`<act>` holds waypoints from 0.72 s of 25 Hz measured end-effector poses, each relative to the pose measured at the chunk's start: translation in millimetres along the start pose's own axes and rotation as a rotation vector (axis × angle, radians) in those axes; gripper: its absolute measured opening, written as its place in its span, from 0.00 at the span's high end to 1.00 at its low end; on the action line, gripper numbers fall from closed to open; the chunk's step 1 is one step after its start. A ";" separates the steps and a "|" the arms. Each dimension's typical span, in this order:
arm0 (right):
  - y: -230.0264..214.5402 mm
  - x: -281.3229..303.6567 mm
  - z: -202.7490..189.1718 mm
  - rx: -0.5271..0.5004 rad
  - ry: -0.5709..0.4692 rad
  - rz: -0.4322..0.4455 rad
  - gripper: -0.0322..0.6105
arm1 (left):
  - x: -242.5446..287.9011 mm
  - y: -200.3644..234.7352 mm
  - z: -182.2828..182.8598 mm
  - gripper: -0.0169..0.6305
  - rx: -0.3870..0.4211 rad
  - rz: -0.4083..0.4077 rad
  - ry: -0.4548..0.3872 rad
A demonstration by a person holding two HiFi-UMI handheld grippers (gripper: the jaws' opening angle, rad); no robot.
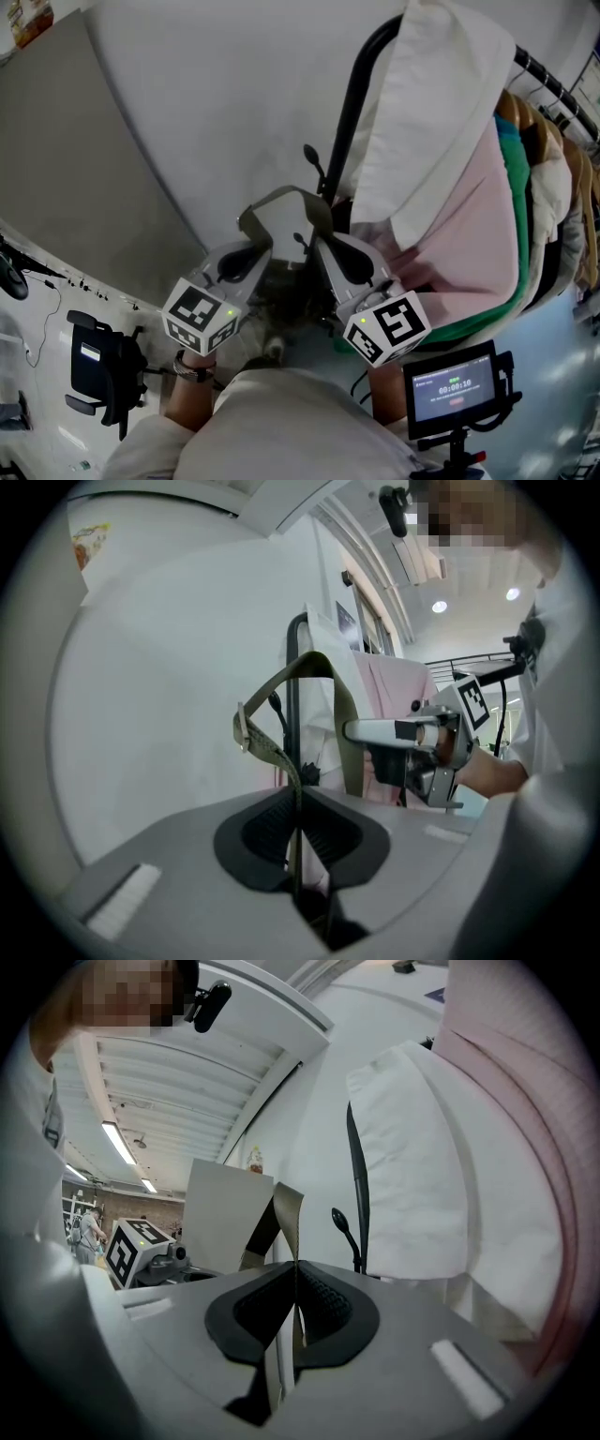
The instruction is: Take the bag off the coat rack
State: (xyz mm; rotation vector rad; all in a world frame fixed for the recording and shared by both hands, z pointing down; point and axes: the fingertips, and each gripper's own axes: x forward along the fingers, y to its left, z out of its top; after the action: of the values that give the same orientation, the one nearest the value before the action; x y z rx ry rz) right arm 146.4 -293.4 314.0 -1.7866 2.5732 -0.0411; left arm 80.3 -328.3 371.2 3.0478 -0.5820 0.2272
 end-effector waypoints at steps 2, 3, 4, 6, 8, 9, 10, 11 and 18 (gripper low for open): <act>-0.2 -0.2 -1.9 0.006 0.006 0.002 0.94 | -0.8 0.3 -1.4 0.95 -0.006 0.002 0.003; -0.4 -0.1 -2.2 0.009 0.007 0.003 0.94 | -0.7 0.6 -1.4 0.95 -0.007 0.002 0.003; -0.6 0.1 -2.1 0.011 0.007 0.004 0.94 | -0.2 1.0 -1.3 0.95 -0.008 0.002 0.003; -1.0 0.9 -1.7 0.010 0.006 0.009 0.94 | 1.3 1.9 -0.6 0.95 -0.010 0.000 0.001; -1.4 1.4 -1.3 0.008 0.005 0.013 0.94 | 2.9 2.9 -0.1 0.95 -0.014 0.000 -0.003; -1.6 1.5 -1.1 0.007 0.004 0.015 0.94 | 3.6 3.2 0.0 0.95 -0.015 0.000 -0.003; -2.0 1.5 -0.9 0.005 0.003 0.016 0.94 | 4.2 3.4 0.0 0.95 -0.015 0.000 -0.003; -2.5 1.4 -0.9 0.005 0.003 0.016 0.94 | 4.8 3.4 -0.2 0.95 -0.014 0.000 -0.002; -3.2 1.1 -1.6 0.004 0.010 0.012 0.94 | 5.9 2.8 -1.1 0.95 -0.010 0.002 0.004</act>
State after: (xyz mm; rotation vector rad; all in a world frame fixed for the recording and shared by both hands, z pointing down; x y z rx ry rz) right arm 149.0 -295.5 315.7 -1.7736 2.5891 -0.0546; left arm 84.5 -333.0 373.1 3.0368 -0.5836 0.2295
